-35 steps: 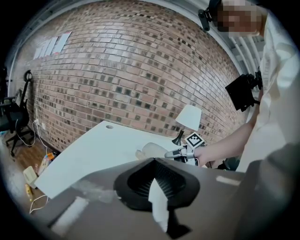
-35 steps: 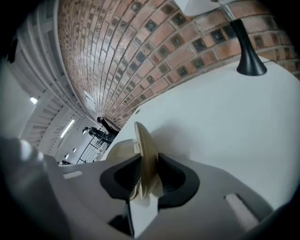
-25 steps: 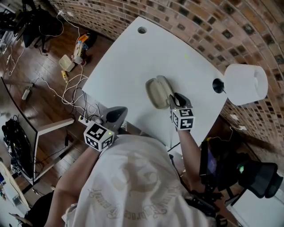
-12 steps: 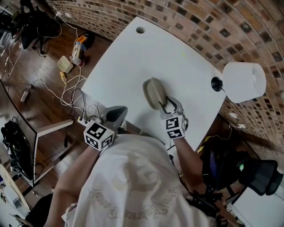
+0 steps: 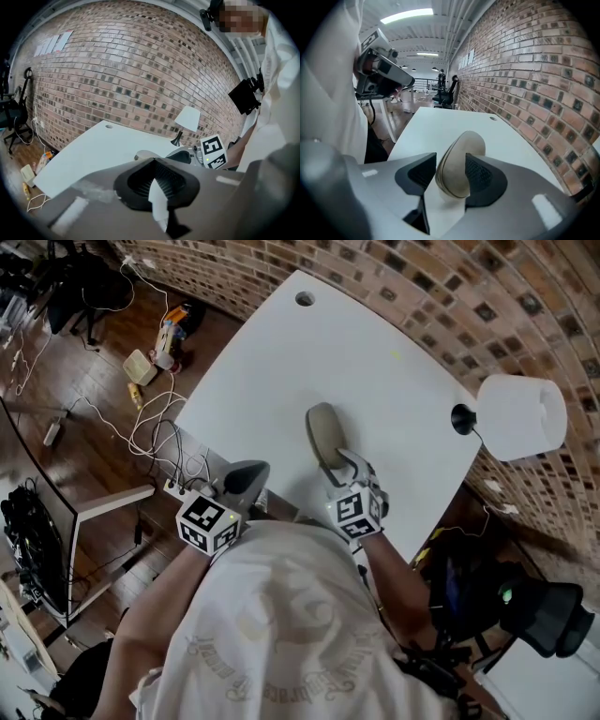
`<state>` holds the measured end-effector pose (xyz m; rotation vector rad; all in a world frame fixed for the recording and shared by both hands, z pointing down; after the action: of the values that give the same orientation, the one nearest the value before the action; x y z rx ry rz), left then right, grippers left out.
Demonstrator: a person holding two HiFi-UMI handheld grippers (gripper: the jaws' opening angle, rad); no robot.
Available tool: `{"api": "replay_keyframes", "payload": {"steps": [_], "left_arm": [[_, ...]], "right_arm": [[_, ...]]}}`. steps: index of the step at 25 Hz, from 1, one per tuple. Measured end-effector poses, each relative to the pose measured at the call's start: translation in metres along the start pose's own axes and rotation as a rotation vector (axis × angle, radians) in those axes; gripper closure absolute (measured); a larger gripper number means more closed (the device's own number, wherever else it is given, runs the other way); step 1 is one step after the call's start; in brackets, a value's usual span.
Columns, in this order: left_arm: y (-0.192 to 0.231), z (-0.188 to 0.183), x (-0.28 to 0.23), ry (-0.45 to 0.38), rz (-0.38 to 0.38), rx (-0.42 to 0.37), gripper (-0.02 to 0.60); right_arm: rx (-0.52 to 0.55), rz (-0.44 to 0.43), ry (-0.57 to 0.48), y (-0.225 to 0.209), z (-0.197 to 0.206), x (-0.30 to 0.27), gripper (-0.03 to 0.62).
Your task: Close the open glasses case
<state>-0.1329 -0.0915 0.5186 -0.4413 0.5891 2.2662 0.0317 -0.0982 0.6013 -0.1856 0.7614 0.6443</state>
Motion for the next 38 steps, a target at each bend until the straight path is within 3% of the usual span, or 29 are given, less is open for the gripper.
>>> {"api": "replay_keyframes", "payload": {"steps": [2,14,19,25,32,38], "left_arm": [[0.002,-0.001,0.001,-0.002,-0.001,0.001,0.578],[0.009,-0.003,-0.001,0.003,0.002,0.010,0.578],[0.006,-0.003,-0.005,0.008,0.013,0.006,0.578],[0.003,-0.001,-0.004,0.005,0.007,0.004,0.578],[-0.006,-0.001,0.000,0.004,-0.009,-0.001,0.578],[-0.030,0.000,-0.008,0.005,0.007,-0.029,0.578]], "right_arm": [[-0.010,-0.007,-0.005,0.000,-0.002,-0.001,0.400],[-0.040,0.023,-0.019,-0.006,0.000,-0.013,0.571],[-0.057,0.031,-0.092,-0.006,0.004,-0.014,0.574],[-0.039,0.012,-0.059,-0.007,0.004,-0.016,0.579],[-0.120,-0.040,-0.075,-0.008,0.004,-0.013,0.577],[-0.099,-0.068,-0.091,-0.012,0.002,-0.002,0.523]]}}
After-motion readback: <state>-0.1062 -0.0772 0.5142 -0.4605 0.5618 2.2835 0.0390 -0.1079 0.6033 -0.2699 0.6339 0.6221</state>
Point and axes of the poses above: the fingertips, and each gripper's own axes: x backward along the fingers, y to its left, z out of its underside, the point moved 4 cm from there along x, backward along the fingers, and after that the axes turned 8 degrees about -z, right-handed, at the moved point
